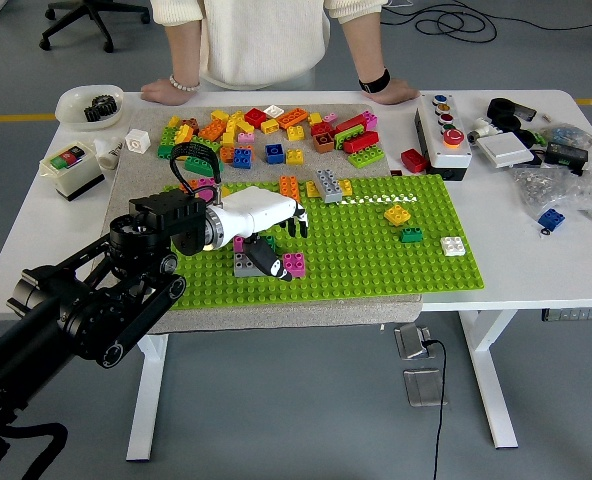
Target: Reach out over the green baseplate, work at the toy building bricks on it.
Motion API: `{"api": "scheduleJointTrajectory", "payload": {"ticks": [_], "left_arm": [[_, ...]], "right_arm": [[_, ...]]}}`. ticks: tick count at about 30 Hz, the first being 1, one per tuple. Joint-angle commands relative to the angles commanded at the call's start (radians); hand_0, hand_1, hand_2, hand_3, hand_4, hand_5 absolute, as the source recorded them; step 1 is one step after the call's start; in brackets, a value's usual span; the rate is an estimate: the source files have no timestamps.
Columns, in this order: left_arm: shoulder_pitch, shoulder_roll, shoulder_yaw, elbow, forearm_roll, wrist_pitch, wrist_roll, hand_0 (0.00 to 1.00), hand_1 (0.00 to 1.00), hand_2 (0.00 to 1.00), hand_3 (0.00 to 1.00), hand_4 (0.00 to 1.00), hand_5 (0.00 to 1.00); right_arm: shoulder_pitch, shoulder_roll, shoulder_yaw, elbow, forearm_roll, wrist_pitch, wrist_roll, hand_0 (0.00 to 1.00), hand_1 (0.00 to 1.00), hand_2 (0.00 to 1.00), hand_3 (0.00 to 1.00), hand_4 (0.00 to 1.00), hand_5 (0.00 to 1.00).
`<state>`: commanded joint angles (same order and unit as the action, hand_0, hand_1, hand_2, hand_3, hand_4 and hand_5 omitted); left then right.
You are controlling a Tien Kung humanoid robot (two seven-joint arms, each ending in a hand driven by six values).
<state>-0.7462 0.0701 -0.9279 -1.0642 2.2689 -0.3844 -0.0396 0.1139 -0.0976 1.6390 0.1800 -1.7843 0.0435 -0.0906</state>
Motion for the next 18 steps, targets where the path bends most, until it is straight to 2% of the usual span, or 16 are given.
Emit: {"api": "scheduleJointTrajectory", "payload": {"ticks": [4,5,10,11,16,17,18], "left_arm": [[0.001,-0.008,-0.005,-0.001,0.0,0.006,0.001,0.707,0.654,0.612,0.628,0.969,0.284],[0.001,-0.008,-0.005,-0.001,0.0,0.008,0.001,0.701,0.618,0.561,0.571,0.7,0.102],[0.001,-0.012,-0.009,-0.004,0.0,0.021,-0.001,0.701,0.618,0.561,0.571,0.7,0.102],[0.0,-0.012,-0.01,-0.004,0.0,0.026,-0.001,0.695,0.582,0.543,0.559,0.547,0.013],[0.0,-0.013,-0.013,-0.005,0.0,0.039,-0.002,0.695,0.582,0.543,0.559,0.547,0.013],[0.001,-0.014,-0.014,-0.005,0.0,0.044,-0.002,0.686,0.555,0.53,0.551,0.504,0.002],[0.003,-0.015,-0.016,-0.005,0.0,0.048,-0.003,0.686,0.555,0.53,0.551,0.504,0.002]], "right_arm": [[0.0,0.0,-0.001,0.0,0.0,0.0,0.0,0.747,0.637,0.677,0.629,0.86,0.562],[0.0,0.0,-0.001,0.0,0.0,0.0,0.0,0.747,0.637,0.677,0.628,0.86,0.562],[-0.001,0.0,-0.001,0.0,0.0,-0.001,0.0,0.747,0.637,0.677,0.628,0.86,0.562],[-0.001,0.0,-0.001,0.0,-0.001,-0.001,0.0,0.747,0.637,0.677,0.63,0.861,0.562],[-0.002,0.0,-0.002,0.0,-0.002,0.0,0.0,0.747,0.637,0.677,0.63,0.861,0.562],[-0.001,0.0,-0.003,0.0,-0.002,0.0,0.0,0.747,0.637,0.677,0.63,0.861,0.562],[-0.001,0.0,-0.003,0.0,-0.003,0.0,0.0,0.747,0.637,0.677,0.63,0.861,0.562]]}}
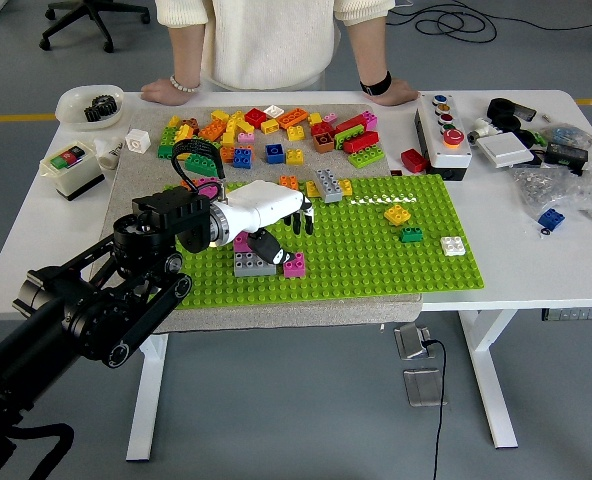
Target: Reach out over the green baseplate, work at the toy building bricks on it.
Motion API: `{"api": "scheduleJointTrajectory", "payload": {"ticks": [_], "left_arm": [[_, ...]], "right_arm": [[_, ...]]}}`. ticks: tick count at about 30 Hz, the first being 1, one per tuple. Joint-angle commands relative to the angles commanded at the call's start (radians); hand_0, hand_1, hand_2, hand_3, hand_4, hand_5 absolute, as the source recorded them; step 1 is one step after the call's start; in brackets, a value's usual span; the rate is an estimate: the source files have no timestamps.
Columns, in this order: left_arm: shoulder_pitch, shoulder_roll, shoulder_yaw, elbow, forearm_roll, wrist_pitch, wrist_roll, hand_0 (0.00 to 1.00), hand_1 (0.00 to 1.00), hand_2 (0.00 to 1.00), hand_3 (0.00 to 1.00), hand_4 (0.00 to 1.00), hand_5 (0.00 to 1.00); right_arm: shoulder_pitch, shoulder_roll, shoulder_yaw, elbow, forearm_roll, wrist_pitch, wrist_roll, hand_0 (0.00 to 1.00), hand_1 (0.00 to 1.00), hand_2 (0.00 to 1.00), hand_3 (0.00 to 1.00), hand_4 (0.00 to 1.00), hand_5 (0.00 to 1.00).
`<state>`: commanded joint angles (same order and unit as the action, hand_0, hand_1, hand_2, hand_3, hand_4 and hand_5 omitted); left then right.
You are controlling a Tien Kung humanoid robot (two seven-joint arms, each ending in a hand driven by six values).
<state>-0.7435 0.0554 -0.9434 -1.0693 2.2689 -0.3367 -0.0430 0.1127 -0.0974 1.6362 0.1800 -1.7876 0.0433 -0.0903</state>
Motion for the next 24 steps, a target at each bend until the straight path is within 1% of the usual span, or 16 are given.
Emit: {"api": "scheduleJointTrajectory", "payload": {"ticks": [4,5,10,11,16,17,24], "left_arm": [[0.004,-0.001,0.0,-0.002,0.0,-0.004,-0.008,0.686,0.555,0.53,0.551,0.504,0.002],[0.005,0.0,0.001,-0.002,0.0,-0.007,-0.01,0.71,0.603,0.564,0.59,0.619,0.06],[0.012,-0.002,0.01,-0.004,0.0,-0.026,-0.018,0.71,0.603,0.564,0.59,0.619,0.06],[0.014,-0.004,0.013,-0.003,0.0,-0.033,-0.019,0.764,0.687,0.62,0.672,0.802,0.177],[0.015,-0.009,0.014,0.002,0.0,-0.038,-0.02,0.764,0.687,0.62,0.672,0.802,0.177],[0.014,-0.01,0.013,0.005,0.0,-0.036,-0.019,0.806,0.71,0.674,0.749,0.91,0.227],[0.014,-0.017,0.016,0.031,0.0,-0.02,-0.018,0.812,0.711,0.674,0.758,0.909,0.218]], "right_arm": [[-0.001,0.0,0.0,0.0,-0.002,0.0,0.0,0.747,0.637,0.677,0.63,0.861,0.562],[-0.001,0.0,0.0,0.0,-0.002,0.0,0.0,0.747,0.637,0.677,0.631,0.861,0.562],[-0.001,-0.001,0.0,0.0,-0.004,0.0,0.001,0.747,0.637,0.677,0.631,0.861,0.562],[-0.001,-0.001,-0.001,0.0,-0.005,0.0,0.001,0.747,0.637,0.677,0.632,0.861,0.562],[-0.002,-0.001,-0.002,0.0,-0.007,0.001,0.001,0.747,0.637,0.677,0.632,0.861,0.562],[-0.002,-0.001,-0.003,0.0,-0.007,0.001,0.001,0.747,0.637,0.677,0.632,0.862,0.562],[-0.001,-0.002,-0.004,0.0,-0.008,0.001,0.001,0.748,0.637,0.677,0.633,0.863,0.563]]}}
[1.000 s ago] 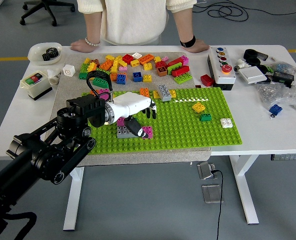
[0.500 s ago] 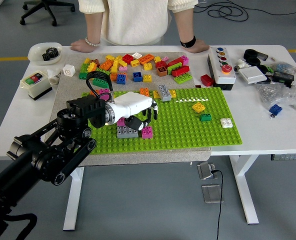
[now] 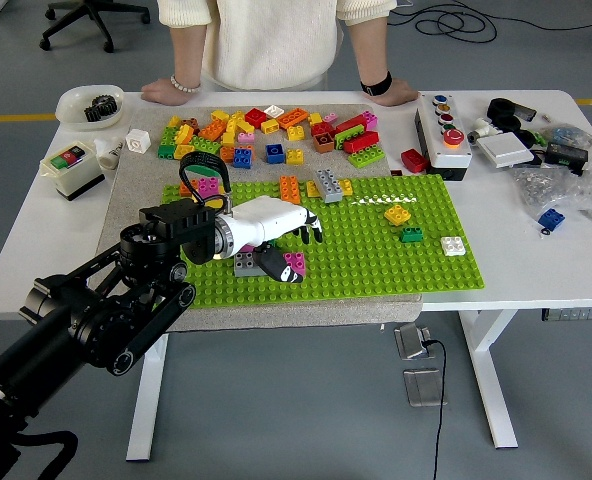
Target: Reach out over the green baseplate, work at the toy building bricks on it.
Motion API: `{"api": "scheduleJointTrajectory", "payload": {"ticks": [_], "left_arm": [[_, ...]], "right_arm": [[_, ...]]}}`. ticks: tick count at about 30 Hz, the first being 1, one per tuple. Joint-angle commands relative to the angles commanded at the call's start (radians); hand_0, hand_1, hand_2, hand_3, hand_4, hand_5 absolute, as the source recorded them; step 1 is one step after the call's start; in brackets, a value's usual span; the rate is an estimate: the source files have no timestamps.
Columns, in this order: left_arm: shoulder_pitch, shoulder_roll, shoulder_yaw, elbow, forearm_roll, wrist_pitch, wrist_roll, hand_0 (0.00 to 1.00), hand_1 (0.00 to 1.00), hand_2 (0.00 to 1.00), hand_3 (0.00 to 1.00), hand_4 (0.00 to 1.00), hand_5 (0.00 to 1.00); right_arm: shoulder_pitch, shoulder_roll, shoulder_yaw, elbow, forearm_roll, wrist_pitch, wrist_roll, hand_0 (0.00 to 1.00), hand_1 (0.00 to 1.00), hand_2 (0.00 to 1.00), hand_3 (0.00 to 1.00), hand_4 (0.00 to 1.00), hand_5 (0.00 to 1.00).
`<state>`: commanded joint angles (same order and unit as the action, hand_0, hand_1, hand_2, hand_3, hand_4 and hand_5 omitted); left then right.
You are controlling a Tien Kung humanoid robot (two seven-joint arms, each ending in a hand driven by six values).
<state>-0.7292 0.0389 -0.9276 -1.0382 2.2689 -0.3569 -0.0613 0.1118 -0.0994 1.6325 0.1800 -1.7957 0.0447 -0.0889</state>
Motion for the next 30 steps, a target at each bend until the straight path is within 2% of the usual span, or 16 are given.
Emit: {"api": "scheduleJointTrajectory", "payload": {"ticks": [22,23,30], "left_arm": [[0.01,-0.004,0.014,0.06,0.0,0.073,-0.004,0.807,0.701,0.662,0.744,0.935,0.261],[0.01,-0.003,0.015,0.061,0.0,0.079,-0.005,0.801,0.69,0.64,0.714,0.907,0.247],[0.014,0.0,0.02,0.072,0.0,0.104,-0.007,0.794,0.682,0.618,0.69,0.89,0.243]], "right_arm": [[0.002,-0.003,0.003,0.0,0.003,-0.001,0.001,0.748,0.637,0.678,0.636,0.866,0.564],[0.002,-0.004,0.004,0.0,0.003,-0.001,0.001,0.749,0.637,0.678,0.638,0.867,0.564],[0.003,-0.004,0.004,0.0,0.005,-0.002,0.001,0.748,0.637,0.678,0.638,0.867,0.564]]}}
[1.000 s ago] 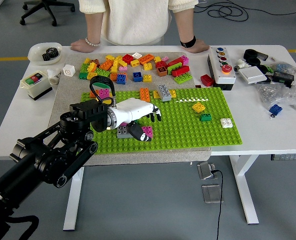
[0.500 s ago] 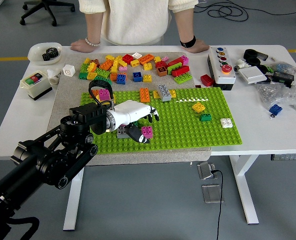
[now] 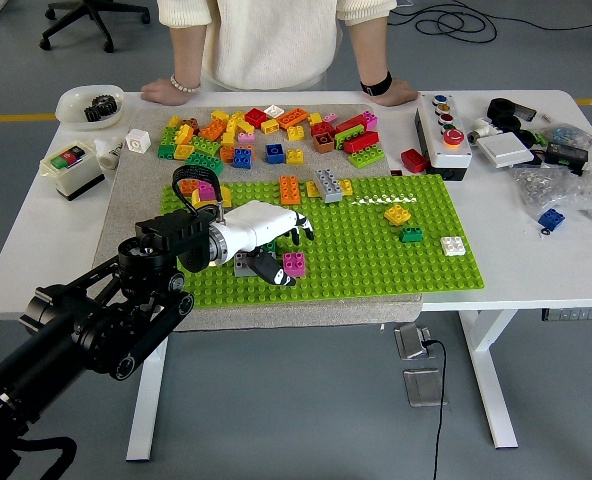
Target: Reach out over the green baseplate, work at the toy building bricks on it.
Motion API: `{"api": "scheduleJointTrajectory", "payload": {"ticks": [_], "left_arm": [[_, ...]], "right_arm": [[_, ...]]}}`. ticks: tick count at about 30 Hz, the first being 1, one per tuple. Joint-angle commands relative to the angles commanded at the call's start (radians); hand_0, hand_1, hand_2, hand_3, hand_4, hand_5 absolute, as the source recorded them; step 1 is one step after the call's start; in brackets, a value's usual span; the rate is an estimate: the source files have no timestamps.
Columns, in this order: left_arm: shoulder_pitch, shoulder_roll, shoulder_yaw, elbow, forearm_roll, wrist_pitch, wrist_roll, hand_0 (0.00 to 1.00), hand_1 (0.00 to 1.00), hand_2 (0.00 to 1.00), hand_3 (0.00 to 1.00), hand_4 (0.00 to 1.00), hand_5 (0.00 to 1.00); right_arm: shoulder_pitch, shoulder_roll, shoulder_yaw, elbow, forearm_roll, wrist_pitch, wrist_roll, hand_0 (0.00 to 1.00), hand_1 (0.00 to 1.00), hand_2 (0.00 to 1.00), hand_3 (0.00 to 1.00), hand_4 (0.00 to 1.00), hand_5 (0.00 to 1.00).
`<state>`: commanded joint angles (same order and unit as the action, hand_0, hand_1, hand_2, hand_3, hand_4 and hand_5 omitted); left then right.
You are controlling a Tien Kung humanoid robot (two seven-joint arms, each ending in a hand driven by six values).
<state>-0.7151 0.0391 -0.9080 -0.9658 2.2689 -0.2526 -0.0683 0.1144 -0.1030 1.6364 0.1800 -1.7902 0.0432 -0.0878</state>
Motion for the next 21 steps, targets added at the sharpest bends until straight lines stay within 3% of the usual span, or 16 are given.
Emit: {"api": "scheduleJointTrajectory", "payload": {"ticks": [21], "left_arm": [[0.015,-0.008,0.002,0.022,0.0,0.052,0.008,0.773,0.66,0.577,0.599,0.823,0.21]], "right_arm": [[0.0,-0.001,0.001,0.0,0.006,-0.002,0.001,0.748,0.637,0.679,0.639,0.867,0.564]]}}
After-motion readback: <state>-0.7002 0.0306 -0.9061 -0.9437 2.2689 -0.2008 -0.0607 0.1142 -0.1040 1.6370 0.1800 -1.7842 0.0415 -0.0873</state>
